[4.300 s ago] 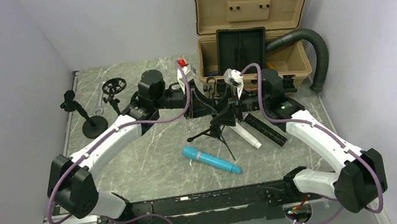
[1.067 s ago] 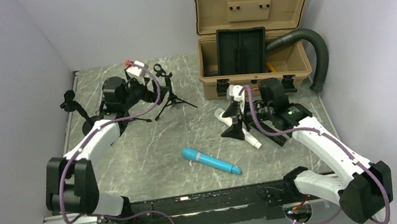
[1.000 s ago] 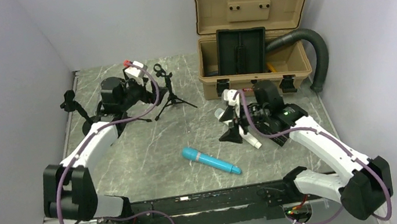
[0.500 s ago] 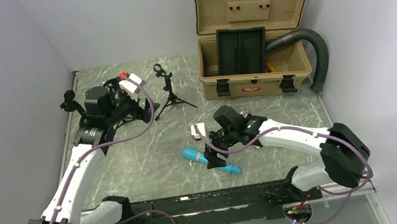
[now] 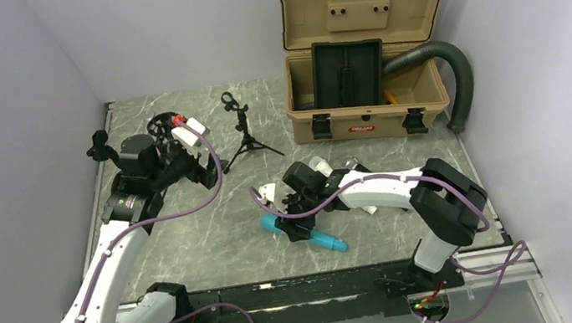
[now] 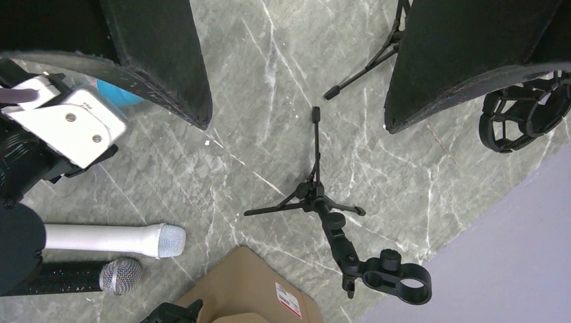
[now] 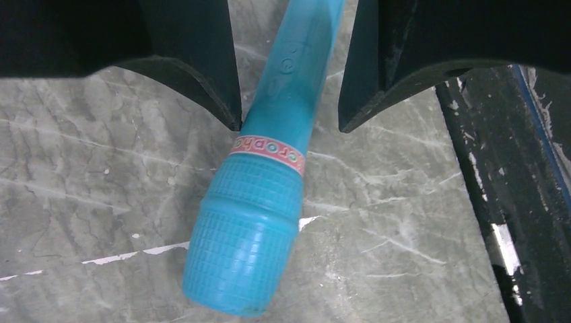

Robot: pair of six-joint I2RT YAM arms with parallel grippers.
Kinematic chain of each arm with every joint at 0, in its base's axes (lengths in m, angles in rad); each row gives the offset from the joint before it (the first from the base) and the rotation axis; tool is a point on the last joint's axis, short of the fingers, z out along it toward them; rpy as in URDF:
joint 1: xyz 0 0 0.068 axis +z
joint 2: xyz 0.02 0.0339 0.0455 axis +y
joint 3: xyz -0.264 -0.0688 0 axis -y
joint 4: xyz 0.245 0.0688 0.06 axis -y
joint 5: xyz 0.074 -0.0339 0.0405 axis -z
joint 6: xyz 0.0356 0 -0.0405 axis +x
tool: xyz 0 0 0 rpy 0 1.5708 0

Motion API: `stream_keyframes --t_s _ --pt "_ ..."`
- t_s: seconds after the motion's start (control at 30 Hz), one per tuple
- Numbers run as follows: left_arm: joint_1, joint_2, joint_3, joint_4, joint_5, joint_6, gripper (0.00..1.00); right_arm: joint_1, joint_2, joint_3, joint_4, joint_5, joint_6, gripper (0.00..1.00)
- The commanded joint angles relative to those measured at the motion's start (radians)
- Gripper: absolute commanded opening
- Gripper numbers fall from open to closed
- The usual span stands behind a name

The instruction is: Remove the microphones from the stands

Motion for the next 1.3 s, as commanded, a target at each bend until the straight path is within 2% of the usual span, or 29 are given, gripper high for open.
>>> stream_keyframes --t_s 0.0,0.1,0.3,0.4,0.67,0.97,1.27 --pt "0.001 -0.031 -0.001 -0.001 0.015 0.033 0.99 0.017 0.047 0.058 0.012 0.047 0.043 0.55" --pt "0.001 -0.038 -0.004 0.001 0.013 0.036 0.99 0.024 0.069 0.063 0.012 0.077 0.050 0.49" --pt "0.001 -0.062 -0.018 -0.003 0.010 0.035 0.99 0.025 0.072 0.049 0.022 0.167 0.067 0.30" --pt "0.001 -0.076 -0.027 -0.009 -0.007 0.044 0.99 0.011 0.048 0.025 0.032 0.211 0.059 0.24" --pt "0.001 -0.092 -0.037 -0.016 -0.036 0.055 0.99 -0.176 -0.001 -0.008 0.038 0.198 0.135 0.07" --pt "0.001 -0.097 -0.032 -0.013 -0.033 0.052 0.99 -0.260 -0.050 -0.044 0.041 0.228 0.162 0.04" --pt "0.001 -0.100 -0.037 -0.012 -0.036 0.044 0.99 -0.293 -0.070 -0.057 0.046 0.256 0.179 0.05"
